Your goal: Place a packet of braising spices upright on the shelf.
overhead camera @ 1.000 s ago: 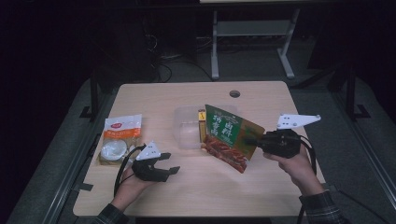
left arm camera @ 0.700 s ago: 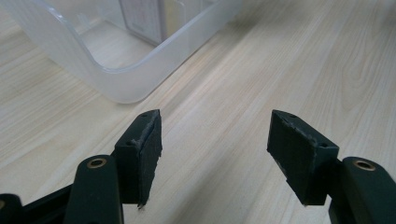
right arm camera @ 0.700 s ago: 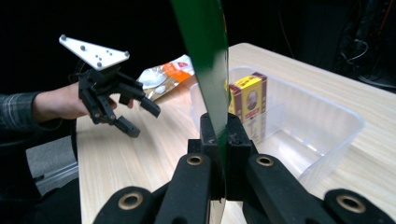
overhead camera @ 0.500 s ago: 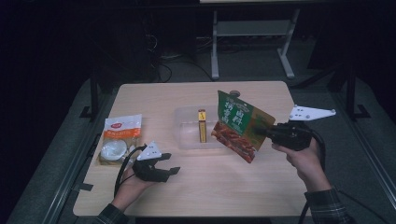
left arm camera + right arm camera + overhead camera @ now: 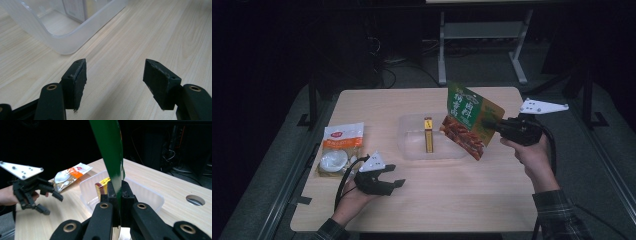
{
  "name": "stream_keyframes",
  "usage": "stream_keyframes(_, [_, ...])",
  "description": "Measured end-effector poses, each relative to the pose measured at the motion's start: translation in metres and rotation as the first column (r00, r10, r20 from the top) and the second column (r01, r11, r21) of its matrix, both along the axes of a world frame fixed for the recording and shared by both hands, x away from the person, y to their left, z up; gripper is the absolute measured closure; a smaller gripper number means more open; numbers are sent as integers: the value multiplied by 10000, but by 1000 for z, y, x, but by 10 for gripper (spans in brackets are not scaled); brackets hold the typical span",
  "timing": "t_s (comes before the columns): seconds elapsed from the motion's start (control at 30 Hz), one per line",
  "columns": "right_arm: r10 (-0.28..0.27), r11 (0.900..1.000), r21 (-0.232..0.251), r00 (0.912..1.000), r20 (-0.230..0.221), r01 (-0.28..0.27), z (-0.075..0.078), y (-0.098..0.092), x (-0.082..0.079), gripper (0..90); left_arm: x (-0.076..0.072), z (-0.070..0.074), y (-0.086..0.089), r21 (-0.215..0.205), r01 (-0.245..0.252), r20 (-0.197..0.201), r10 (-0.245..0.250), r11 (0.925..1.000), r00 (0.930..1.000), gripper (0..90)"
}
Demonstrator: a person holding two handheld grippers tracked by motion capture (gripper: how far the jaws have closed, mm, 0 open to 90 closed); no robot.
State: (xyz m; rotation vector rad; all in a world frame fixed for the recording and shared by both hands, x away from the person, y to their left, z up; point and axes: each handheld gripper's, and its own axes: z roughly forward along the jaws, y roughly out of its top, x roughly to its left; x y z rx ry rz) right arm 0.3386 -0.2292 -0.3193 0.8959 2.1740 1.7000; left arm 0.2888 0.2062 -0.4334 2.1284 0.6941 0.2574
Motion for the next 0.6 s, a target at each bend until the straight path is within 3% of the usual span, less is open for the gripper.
stream_keyframes(0.6, [-474, 9989, 19, 9988, 149, 474, -1, 23, 47, 898, 2, -2, 2, -70, -34, -119, 33, 10000, 9999, 348])
